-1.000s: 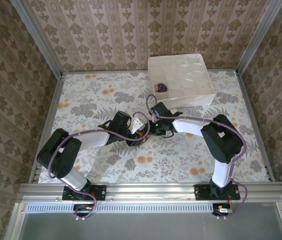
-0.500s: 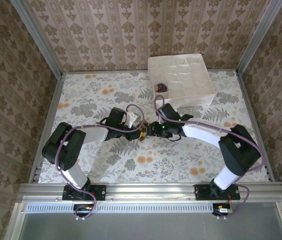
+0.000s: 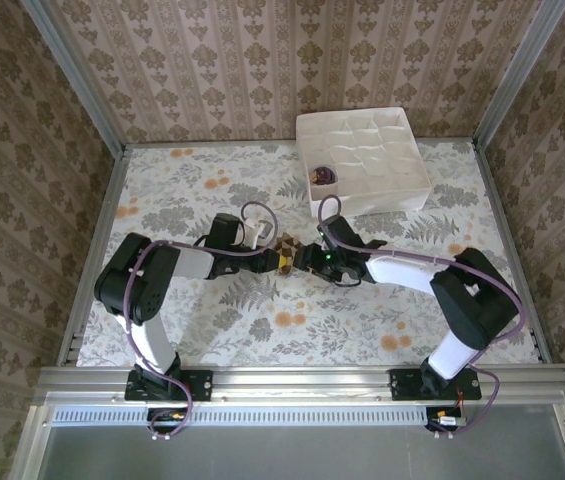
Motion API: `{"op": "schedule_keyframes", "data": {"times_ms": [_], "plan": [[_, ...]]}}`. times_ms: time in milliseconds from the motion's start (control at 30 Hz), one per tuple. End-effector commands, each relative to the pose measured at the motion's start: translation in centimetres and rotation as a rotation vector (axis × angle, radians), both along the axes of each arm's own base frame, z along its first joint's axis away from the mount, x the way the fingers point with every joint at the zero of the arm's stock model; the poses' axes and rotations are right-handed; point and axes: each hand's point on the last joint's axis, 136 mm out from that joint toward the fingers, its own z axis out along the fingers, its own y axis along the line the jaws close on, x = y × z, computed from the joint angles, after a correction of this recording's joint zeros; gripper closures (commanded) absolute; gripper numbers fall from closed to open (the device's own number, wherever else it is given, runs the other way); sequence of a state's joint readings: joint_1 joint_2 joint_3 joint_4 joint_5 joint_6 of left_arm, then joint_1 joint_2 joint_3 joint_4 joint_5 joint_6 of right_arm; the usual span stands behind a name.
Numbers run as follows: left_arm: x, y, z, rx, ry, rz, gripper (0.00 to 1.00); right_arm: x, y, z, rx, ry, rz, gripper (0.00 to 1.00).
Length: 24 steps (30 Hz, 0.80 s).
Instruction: Roll the socks
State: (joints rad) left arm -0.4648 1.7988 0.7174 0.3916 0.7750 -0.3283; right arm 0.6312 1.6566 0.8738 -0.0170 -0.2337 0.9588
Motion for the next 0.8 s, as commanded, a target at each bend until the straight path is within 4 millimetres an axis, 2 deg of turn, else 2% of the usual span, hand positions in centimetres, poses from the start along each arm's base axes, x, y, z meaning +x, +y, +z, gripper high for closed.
{"op": "schedule_keyframes", "data": {"times_ms": [0,367,767], "plan": [[-0.3,1.2,-1.6,0.001,0.098,0.038,0.97,2.8,1.2,0.8,0.062,-0.029,-0.081,0.45],[-0.4,2.3,-2.3,-0.049,0.155,0.058,0.97,5.5,2.7,-1.0,0.089,-0.012,-0.128,0.45],[-0.3,2.1,-2.9,-0.091,0.195,0.030,0.98,6.5,4.7,-2.8,0.074,0.024,-0.084,0.44]]}}
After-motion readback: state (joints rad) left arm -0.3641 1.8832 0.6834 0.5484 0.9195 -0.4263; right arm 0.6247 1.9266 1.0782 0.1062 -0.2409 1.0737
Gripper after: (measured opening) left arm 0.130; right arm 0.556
